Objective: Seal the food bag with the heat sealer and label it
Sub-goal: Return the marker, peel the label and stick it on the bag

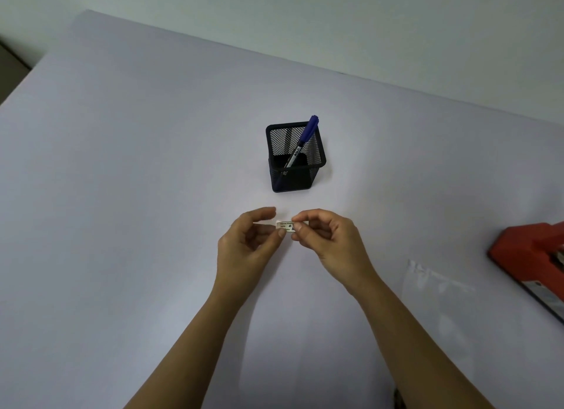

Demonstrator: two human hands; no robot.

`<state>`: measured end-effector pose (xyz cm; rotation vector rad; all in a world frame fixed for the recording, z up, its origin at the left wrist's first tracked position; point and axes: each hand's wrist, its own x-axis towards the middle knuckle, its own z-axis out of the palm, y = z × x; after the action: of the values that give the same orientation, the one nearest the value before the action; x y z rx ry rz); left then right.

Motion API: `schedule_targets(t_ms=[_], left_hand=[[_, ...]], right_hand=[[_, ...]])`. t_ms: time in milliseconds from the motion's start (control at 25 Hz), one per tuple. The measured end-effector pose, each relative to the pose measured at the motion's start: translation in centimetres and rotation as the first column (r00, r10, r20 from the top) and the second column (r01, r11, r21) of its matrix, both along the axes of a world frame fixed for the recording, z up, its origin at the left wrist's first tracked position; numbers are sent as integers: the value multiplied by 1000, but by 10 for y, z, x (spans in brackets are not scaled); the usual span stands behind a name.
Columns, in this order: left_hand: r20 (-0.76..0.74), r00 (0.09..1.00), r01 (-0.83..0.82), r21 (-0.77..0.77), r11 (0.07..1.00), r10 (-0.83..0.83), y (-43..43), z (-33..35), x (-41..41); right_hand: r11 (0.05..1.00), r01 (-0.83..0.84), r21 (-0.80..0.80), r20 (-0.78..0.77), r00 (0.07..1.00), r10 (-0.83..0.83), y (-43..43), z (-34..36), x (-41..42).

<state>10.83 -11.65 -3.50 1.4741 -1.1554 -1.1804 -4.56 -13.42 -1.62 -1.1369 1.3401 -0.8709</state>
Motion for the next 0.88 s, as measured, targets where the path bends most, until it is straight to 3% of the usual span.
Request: schedule_targets(t_ms=[160,480,880], left_hand=[[147,989,-14,-130,991,33,0,0,-2],[215,975,-10,-178,984,49,0,-4,-4],[435,889,55,-417,907,146,-3,-11,-3]], right_hand=[[1000,24,16,15,1000,-24,1,-2,1],[999,38,-11,9,999,-38,2,-1,0],[999,28,-20,7,1000,-28,4,-2,1]])
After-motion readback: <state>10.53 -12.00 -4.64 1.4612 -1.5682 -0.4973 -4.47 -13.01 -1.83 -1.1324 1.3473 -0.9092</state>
